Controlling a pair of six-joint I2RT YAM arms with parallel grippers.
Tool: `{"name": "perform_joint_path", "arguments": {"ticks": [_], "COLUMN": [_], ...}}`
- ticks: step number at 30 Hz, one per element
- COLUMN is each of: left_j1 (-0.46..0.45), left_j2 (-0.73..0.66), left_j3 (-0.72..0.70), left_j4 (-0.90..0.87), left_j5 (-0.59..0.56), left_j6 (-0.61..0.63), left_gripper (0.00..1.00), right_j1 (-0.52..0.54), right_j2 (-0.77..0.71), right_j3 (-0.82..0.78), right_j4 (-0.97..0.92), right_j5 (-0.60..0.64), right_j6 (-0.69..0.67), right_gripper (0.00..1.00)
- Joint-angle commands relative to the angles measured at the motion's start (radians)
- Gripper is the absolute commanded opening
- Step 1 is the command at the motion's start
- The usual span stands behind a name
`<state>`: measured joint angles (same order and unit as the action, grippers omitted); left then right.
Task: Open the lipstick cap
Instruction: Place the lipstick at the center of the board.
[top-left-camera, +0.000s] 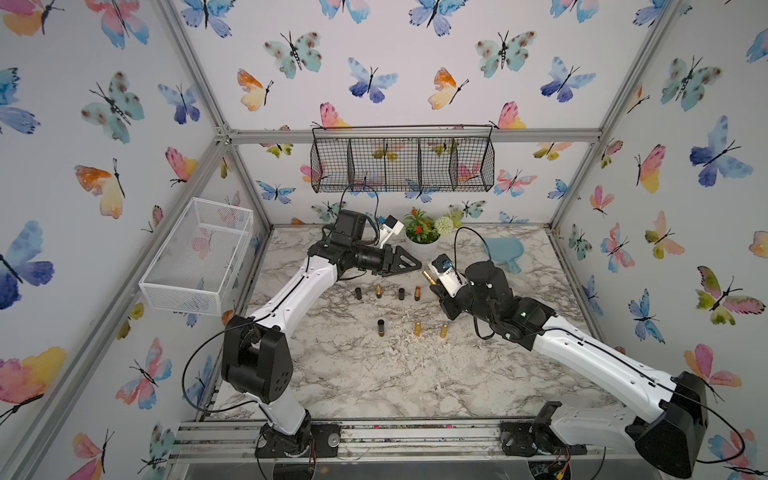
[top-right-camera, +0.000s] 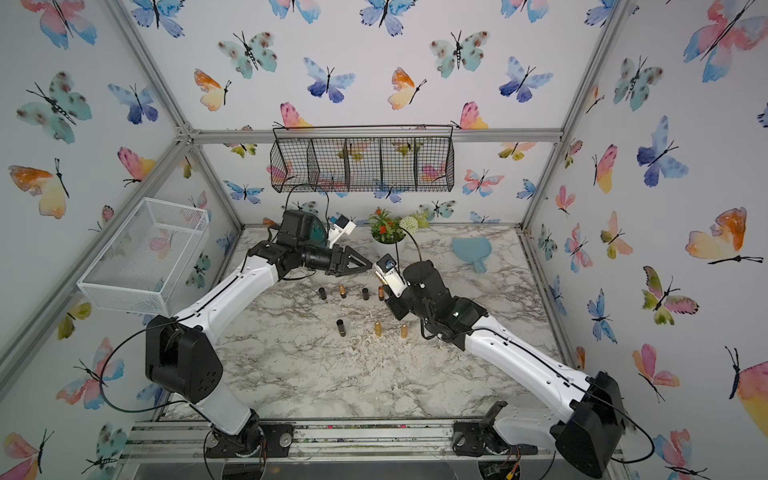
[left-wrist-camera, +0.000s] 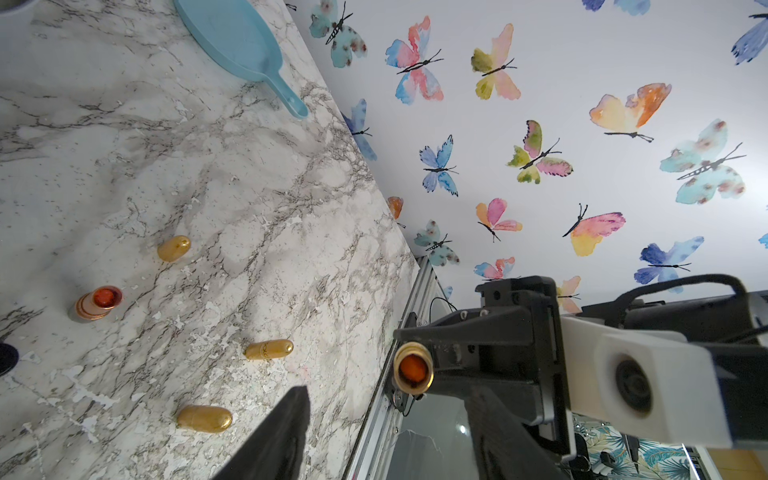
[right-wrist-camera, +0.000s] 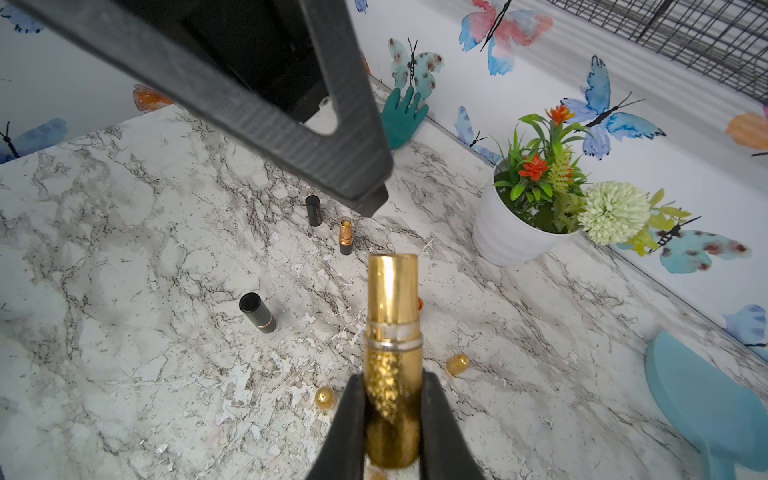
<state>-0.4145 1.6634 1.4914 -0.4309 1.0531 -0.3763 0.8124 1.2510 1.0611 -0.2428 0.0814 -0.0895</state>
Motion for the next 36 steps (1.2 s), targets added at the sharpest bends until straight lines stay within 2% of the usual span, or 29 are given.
{"name": "perform_joint_path", "arguments": {"ticks": [1, 10, 16, 21, 26, 32, 36], "left_j1": [-0.019, -0.037, -0.038, -0.038, -0.037, -0.038, -0.037], "left_j2": [0.01, 0.038, 0.055, 0.056, 0.062, 0.058, 0.053], "left_j3": [0.022, 0.023, 0.036, 0.036, 0.035, 0.03, 0.029], "left_j4": [0.001, 0.001, 0.001, 0.001, 0.001, 0.001, -0.002], "left_j5": [0.031, 0.008, 0.01, 0.005, 0.007, 0.002, 0.004], "left_j6": [0.029, 0.04, 0.039, 0.042, 0.043, 0.05, 0.049], "left_gripper": [0.64, 0.6, 0.52, 0.43, 0.3, 0.23, 0.14], "right_j1": [0.001, 0.001, 0.001, 0.001, 0.001, 0.001, 0.001], "right_j2": [0.017, 0.034, 0.049, 0.049, 0.05, 0.055, 0.056], "right_j3": [0.037, 0.042, 0.048, 0.045, 0.043, 0.048, 0.054], "right_j4": [0.027, 0.047, 0.046, 0.047, 0.047, 0.04, 0.035], "right_j5": [-0.026, -0.036, -0.039, -0.036, -0.034, -0.037, -0.015], "right_j6": [0.001, -0.006, -0.006, -0.006, -0.003, -0.003, 0.0], "right_gripper": [0.02, 0.02, 0.02, 0.02, 0.02, 0.02, 0.11]}}
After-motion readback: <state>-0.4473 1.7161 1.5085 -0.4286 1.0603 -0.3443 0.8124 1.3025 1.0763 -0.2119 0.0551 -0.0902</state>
